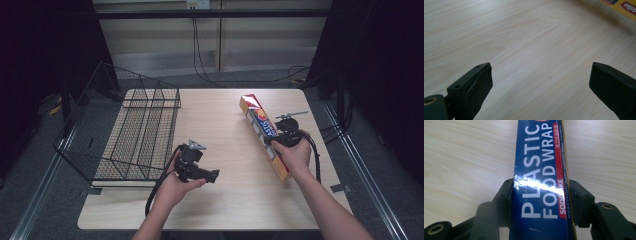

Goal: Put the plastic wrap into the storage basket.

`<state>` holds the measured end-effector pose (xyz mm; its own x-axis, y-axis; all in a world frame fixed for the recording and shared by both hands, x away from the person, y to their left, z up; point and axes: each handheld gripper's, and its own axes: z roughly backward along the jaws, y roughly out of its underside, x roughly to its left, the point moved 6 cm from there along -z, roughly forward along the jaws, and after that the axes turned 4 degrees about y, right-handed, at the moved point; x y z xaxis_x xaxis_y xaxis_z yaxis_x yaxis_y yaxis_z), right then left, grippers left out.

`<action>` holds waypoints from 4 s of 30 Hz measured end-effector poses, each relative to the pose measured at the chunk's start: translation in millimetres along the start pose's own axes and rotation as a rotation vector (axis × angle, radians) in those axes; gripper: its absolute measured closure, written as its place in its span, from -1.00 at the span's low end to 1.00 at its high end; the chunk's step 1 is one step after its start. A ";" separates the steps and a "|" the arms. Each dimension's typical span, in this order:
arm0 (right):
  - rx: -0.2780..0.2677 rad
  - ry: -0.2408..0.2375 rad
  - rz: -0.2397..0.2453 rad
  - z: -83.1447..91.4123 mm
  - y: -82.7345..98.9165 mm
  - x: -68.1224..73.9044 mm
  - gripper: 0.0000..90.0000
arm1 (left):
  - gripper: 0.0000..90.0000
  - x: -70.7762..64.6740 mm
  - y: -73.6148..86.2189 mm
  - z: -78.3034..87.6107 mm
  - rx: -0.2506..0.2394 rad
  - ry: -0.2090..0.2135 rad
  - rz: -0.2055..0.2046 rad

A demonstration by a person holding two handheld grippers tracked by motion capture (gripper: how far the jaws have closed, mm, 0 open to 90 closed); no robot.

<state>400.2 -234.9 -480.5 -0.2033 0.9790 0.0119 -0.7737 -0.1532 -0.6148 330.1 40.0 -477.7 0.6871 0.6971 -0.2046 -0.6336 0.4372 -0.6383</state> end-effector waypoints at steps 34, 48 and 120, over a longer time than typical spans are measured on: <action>-0.001 -0.215 0.271 40.7 6.9 40.0 0.02 | -0.93 -1.3 -42.6 12.6 -0.023 0.220 -0.133; -0.006 -0.276 0.361 51.7 10.4 47.3 0.01 | -0.91 -1.2 -74.1 19.5 0.038 0.208 -0.241; -0.004 -0.520 0.682 87.2 0.0 77.1 0.00 | -0.70 -38.3 -106.8 -16.6 0.310 0.345 -0.669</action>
<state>332.2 -171.2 -410.8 -0.8735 0.4868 -0.0015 -0.3804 -0.6846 -0.6217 377.4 -42.9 -414.0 0.9940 0.0401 -0.1019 -0.0846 0.8721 -0.4819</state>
